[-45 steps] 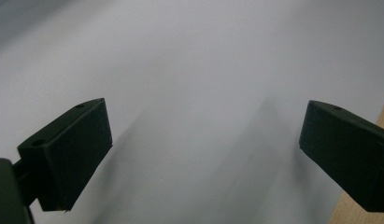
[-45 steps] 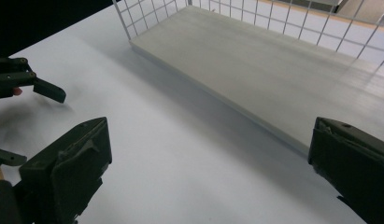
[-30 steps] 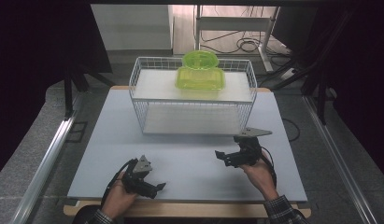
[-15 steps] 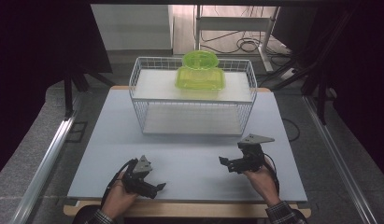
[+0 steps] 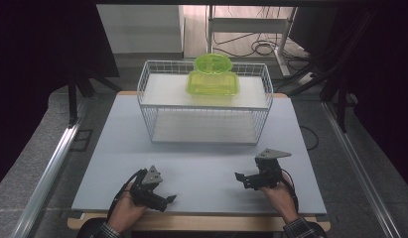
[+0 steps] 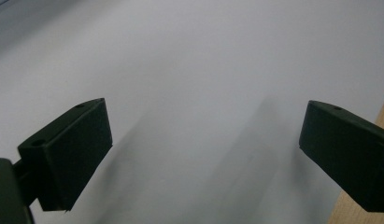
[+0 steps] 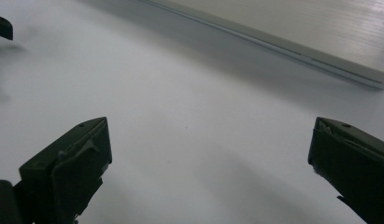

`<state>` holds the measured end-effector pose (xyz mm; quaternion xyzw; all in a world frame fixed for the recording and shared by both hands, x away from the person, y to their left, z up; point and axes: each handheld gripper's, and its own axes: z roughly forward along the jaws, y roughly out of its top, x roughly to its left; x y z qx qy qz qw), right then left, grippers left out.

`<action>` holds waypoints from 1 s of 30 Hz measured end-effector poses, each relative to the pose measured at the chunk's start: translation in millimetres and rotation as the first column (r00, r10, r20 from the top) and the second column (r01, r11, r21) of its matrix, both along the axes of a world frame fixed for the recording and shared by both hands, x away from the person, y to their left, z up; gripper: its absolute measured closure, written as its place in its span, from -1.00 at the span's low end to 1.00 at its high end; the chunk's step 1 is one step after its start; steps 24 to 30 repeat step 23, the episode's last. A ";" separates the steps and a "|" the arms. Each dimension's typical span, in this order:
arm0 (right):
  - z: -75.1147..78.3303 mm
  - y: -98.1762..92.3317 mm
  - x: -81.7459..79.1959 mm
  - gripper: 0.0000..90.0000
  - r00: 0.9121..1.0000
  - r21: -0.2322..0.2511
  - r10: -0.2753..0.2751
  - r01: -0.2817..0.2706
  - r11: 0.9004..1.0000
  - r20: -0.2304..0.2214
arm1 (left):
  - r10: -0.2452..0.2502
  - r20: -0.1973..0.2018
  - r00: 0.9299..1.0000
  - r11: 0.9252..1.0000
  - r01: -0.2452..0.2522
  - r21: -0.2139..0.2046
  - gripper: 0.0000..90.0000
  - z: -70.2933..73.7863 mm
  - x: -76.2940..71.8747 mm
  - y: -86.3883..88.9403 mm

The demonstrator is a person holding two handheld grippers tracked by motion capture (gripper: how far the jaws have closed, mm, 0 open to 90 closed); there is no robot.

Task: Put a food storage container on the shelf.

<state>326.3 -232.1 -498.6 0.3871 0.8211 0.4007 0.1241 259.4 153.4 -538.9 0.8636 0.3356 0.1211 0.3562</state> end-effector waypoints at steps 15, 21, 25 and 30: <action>-13.7 5.9 -2.2 -1.00 1.000 -0.059 0.010 -0.011 0.998 -0.022 | -0.009 -0.002 1.000 1.000 0.009 0.019 -0.94 -1.2 -0.7 -1.8; -17.2 7.6 -1.7 -1.00 0.999 -0.085 0.014 -0.017 0.996 -0.033 | -0.005 0.003 1.000 1.000 0.004 0.013 -0.94 -0.1 -0.3 -0.6; -16.2 7.5 -1.5 -1.00 1.000 -0.087 0.014 -0.017 0.996 -0.028 | -0.002 0.005 1.000 1.000 0.002 0.011 -0.94 0.1 -0.2 -0.4; -16.2 7.5 -1.5 -1.00 1.000 -0.087 0.014 -0.017 0.996 -0.028 | -0.002 0.005 1.000 1.000 0.002 0.011 -0.94 0.1 -0.2 -0.4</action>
